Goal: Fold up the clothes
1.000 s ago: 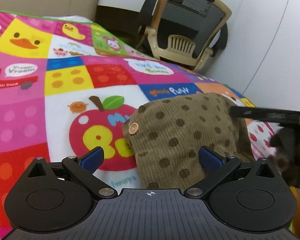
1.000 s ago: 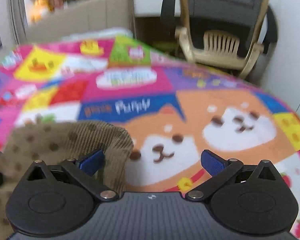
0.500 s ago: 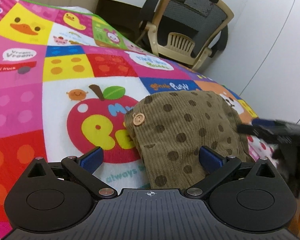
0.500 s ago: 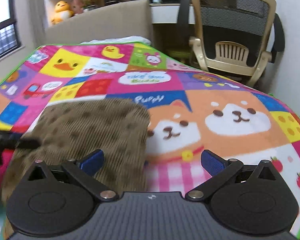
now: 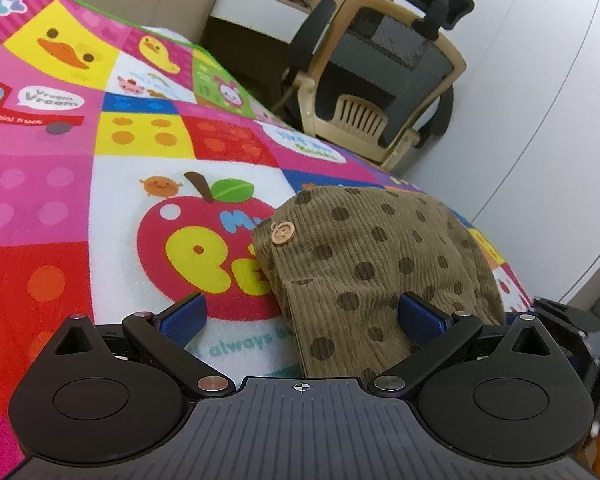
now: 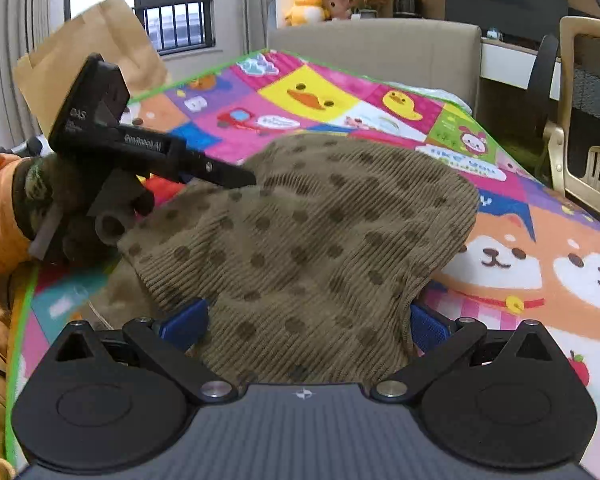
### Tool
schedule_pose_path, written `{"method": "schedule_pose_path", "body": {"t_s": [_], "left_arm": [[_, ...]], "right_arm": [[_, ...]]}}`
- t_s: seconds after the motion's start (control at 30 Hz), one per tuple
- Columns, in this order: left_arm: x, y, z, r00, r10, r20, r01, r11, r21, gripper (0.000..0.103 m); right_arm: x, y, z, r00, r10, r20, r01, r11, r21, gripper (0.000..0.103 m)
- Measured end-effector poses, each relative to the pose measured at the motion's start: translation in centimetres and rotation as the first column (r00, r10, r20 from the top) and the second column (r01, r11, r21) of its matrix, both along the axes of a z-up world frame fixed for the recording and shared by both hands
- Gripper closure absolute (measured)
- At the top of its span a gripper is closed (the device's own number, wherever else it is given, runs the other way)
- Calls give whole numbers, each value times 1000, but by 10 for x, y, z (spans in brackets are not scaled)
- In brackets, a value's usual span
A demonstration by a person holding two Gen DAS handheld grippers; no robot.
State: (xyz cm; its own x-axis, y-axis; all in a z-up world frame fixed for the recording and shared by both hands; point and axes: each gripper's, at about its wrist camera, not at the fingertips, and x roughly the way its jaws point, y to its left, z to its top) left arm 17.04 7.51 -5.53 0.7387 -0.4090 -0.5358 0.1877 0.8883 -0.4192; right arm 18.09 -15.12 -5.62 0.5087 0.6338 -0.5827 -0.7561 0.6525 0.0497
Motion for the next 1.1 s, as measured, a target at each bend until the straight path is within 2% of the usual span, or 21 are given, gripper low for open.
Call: {"method": "schedule_pose_path", "body": {"t_s": [0.13,0.33,0.43,1.1], "left_arm": [[0,3,-2,1000,0,16,1,1000,-23,0],[-2,4,-4,1000,4,27,-3,999,-33,0],[-2,4,-4,1000,6,29,-5,999,-36,0],[-3,8,-5,999,9,32,-7,998,-62,0]], "right_arm": [[5,3,-10,1000,3,-8,-3,1000,8,0],[19,-12,-13,994,3,-113,7,996,86,0],[23,-18,-15,991,6,-133,9,993,115,0],[22,-17,-15,992,4,-123,8,995,98,0]]}}
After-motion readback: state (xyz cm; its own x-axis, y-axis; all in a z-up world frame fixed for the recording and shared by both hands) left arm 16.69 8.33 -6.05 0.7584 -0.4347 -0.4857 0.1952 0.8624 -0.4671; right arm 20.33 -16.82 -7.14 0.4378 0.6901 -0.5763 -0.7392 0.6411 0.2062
